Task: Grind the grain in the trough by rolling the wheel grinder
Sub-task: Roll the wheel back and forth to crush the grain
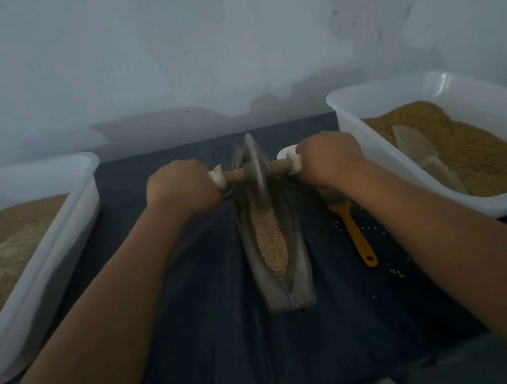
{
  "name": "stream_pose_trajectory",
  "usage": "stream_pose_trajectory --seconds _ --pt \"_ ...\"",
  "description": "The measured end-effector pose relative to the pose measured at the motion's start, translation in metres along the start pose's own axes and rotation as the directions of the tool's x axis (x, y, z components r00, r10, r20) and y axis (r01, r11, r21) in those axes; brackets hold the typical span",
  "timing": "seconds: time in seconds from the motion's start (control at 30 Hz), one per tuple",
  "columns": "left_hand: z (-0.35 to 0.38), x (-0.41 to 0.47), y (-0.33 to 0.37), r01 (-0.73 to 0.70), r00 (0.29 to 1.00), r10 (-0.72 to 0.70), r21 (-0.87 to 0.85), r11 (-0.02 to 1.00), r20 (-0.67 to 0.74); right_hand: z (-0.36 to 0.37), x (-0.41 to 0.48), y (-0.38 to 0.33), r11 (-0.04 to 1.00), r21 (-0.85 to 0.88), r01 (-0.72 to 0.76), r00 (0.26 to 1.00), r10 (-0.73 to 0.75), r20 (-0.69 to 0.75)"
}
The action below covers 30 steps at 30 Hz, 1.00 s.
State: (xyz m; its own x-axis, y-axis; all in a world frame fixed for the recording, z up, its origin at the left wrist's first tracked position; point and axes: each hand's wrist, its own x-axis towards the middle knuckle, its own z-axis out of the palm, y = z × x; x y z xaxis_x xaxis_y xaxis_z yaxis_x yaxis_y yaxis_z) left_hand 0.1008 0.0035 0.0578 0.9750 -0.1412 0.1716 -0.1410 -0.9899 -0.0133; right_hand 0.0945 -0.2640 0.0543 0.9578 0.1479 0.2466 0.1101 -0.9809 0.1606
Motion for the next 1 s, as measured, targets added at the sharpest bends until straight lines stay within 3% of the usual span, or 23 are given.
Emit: stream_pose_trajectory --seconds 0.07,0.1,0.17,0.23,0.37,0.43,0.53,0.63,0.77,0.83,0.93,1.0 --pt "-0.001 -0.016 -0.002 -0.04 0.997 0.041 -0.011 0.999 0.066 -0.004 -0.01 0.003 0.998 0.05 0.048 0.998 -0.051 0.048" --pt "-0.002 -0.028 -0.007 -0.079 0.987 0.084 -0.036 0.996 0.137 -0.009 -0.021 0.006 0.994 0.087 0.07 0.987 -0.082 0.142" --pt "-0.001 -0.058 -0.019 -0.158 0.928 0.187 -0.113 0.981 0.322 -0.019 -0.047 0.014 0.98 0.178 0.087 0.913 -0.15 0.379" --pt "-0.001 -0.083 -0.027 -0.181 0.873 0.245 -0.187 0.966 0.422 -0.025 -0.071 0.018 0.973 0.201 0.111 0.868 -0.193 0.457" --pt "0.007 -0.062 -0.022 -0.208 0.916 0.229 -0.099 0.973 0.328 -0.016 -0.058 0.012 0.987 0.085 0.135 0.955 -0.153 0.255" --pt "0.007 -0.033 -0.013 -0.112 0.978 0.118 -0.044 0.993 0.171 -0.008 -0.029 0.006 0.996 0.041 0.081 0.988 -0.085 0.128" --pt "0.007 -0.006 -0.003 0.014 1.0 -0.014 -0.021 1.0 -0.002 0.0 0.002 0.001 0.998 -0.055 0.028 1.0 -0.027 0.01" --pt "0.005 -0.012 -0.003 -0.032 0.997 0.035 -0.035 0.999 0.069 -0.003 0.002 0.004 0.999 -0.009 0.045 0.998 -0.045 0.046" --pt "-0.004 -0.065 -0.021 -0.2 0.88 0.245 -0.149 0.968 0.407 -0.019 -0.041 0.012 0.984 0.136 0.119 0.892 -0.166 0.42" --pt "-0.005 -0.085 -0.024 -0.194 0.846 0.261 -0.189 0.963 0.465 -0.021 -0.06 0.016 0.978 0.164 0.128 0.854 -0.192 0.483" --pt "-0.003 -0.072 -0.018 -0.19 0.882 0.22 -0.114 0.975 0.417 -0.009 -0.057 0.013 0.986 0.084 0.144 0.942 -0.163 0.292" --pt "-0.006 -0.043 -0.008 -0.179 0.956 0.175 -0.003 0.984 0.236 0.003 -0.04 0.007 0.997 0.039 0.068 0.994 -0.072 0.086"
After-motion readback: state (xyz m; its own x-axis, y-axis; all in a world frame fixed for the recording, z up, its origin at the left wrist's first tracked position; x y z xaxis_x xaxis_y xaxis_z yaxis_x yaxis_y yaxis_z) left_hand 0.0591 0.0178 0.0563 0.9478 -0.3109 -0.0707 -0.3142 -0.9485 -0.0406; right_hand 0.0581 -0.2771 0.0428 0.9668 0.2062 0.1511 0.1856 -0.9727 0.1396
